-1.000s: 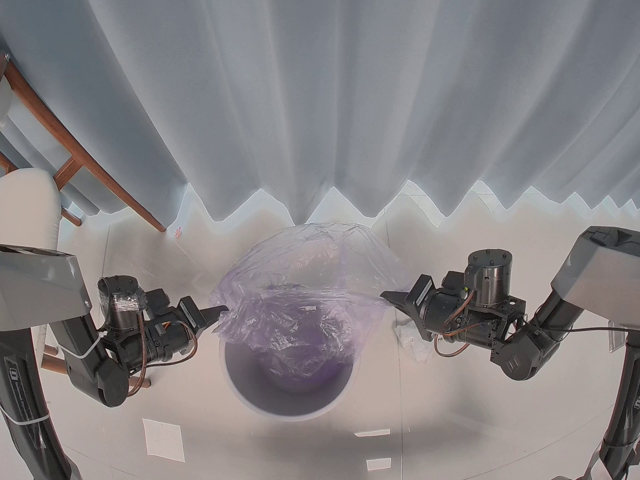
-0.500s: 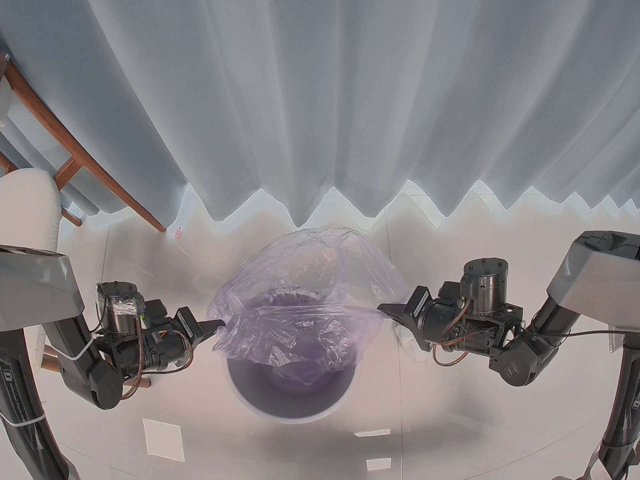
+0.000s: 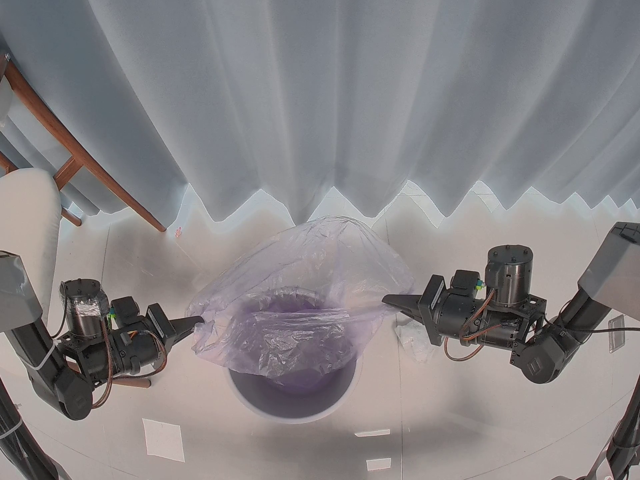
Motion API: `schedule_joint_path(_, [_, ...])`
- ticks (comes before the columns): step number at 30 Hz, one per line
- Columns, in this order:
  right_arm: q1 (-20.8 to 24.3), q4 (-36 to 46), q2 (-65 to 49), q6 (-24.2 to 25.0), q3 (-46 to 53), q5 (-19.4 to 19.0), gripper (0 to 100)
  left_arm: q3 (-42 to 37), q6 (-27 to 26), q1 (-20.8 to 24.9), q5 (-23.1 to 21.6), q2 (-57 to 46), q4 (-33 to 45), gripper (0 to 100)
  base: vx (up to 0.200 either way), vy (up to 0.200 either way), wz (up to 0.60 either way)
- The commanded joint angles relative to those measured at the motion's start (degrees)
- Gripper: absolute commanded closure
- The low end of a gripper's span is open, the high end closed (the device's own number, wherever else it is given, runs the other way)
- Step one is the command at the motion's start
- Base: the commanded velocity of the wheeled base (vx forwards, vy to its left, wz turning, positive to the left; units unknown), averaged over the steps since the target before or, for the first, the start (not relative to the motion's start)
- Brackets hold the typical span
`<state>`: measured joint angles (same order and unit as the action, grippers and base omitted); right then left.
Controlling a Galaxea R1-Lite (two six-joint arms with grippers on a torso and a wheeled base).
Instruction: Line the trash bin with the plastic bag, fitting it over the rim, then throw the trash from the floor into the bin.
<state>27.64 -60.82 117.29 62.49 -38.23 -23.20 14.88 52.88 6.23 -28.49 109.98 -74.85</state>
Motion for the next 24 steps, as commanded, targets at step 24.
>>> schedule_joint_path(24, [-0.4,4.9,-1.6,-13.8,6.0,-1.1,100,-10.2,-9.6,6.3,0.2,1.1,-3.3,100,0.000,0.000,0.00])
